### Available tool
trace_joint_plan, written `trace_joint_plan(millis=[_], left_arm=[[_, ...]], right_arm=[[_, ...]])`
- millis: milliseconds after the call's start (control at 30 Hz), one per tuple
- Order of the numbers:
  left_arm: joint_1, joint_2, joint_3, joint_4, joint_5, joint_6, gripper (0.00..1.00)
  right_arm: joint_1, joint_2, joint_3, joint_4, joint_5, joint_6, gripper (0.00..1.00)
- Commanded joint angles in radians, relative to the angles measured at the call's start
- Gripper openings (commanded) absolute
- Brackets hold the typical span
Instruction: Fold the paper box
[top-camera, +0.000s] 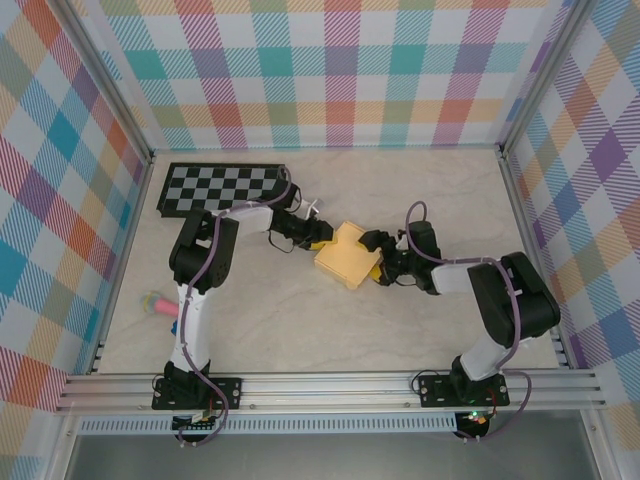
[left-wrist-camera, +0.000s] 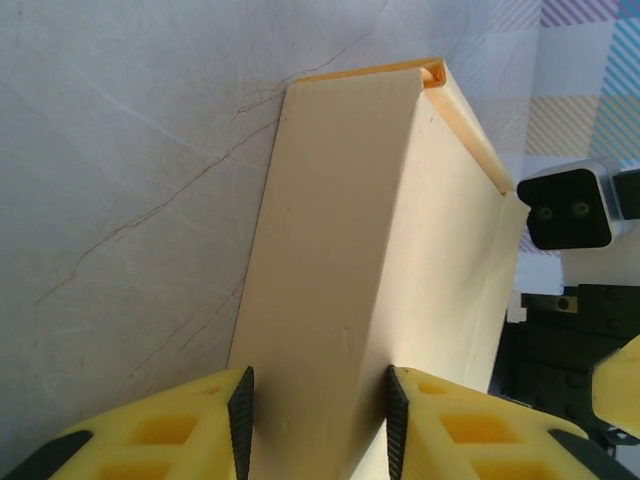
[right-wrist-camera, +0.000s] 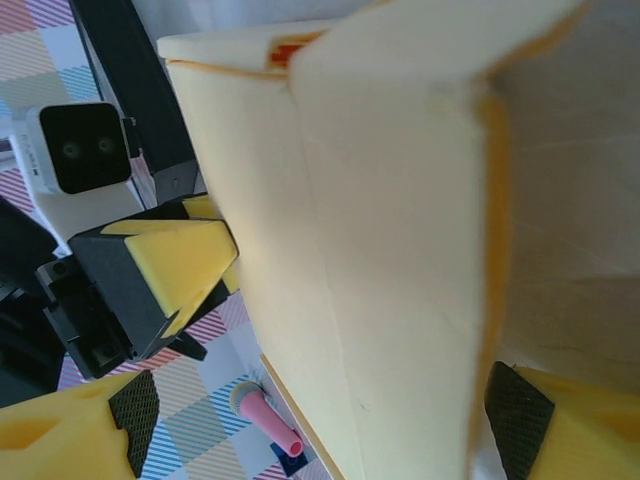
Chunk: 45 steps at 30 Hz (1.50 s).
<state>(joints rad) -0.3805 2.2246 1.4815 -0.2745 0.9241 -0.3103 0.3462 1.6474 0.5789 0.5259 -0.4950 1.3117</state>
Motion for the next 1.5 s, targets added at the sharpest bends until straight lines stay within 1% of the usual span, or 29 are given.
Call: trace_joint_plan(millis=[0, 100, 200, 367, 533, 600, 800, 900, 1100, 1167, 1333, 1467], left_arm=[[0.020, 0.053, -0.054, -0.012, -0.027, -0.045, 0.35], [0.025, 0.053, -0.063, 0.027, -0.016, -0.056, 0.33], [0.031, 0.056, -0.072, 0.061, -0.006, -0.083, 0.31], [0.037, 0.059, -0.077, 0.074, -0.003, -0.097, 0.31], [0.037, 0.070, -0.088, 0.108, 0.007, -0.124, 0.32], [0.037, 0.067, -0.087, 0.105, 0.005, -0.121, 0.34], [0.040, 0.075, -0.070, 0.093, 0.010, -0.118, 0.35], [0.040, 0.079, -0.068, 0.093, 0.006, -0.119, 0.38], [0.040, 0.097, -0.023, 0.067, 0.015, -0.111, 0.49], [0.040, 0.106, 0.002, 0.055, 0.018, -0.107, 0.51], [0.051, 0.127, 0.041, 0.039, 0.010, -0.101, 0.52], [0.067, 0.148, 0.052, 0.031, 0.018, -0.100, 0.52]], right_arm=[[-0.009, 0.054, 0.036, 0.134, -0.054, -0.030, 0.87], [-0.007, 0.108, 0.073, 0.179, -0.109, -0.015, 0.88], [-0.007, 0.130, 0.077, 0.227, -0.128, 0.012, 0.89], [-0.007, 0.140, 0.084, 0.279, -0.148, 0.051, 0.90], [-0.007, 0.177, 0.092, 0.423, -0.160, 0.150, 0.89], [-0.006, 0.179, 0.109, 0.438, -0.166, 0.171, 0.89], [-0.003, 0.133, 0.161, 0.385, -0.179, 0.160, 0.89], [-0.003, 0.107, 0.181, 0.350, -0.183, 0.151, 0.89], [-0.003, 0.058, 0.223, 0.248, -0.185, 0.126, 0.89], [-0.001, 0.049, 0.254, 0.193, -0.194, 0.095, 0.89], [0.007, 0.074, 0.335, 0.077, -0.211, 0.035, 0.88], [0.015, 0.127, 0.385, 0.055, -0.216, 0.006, 0.87]])
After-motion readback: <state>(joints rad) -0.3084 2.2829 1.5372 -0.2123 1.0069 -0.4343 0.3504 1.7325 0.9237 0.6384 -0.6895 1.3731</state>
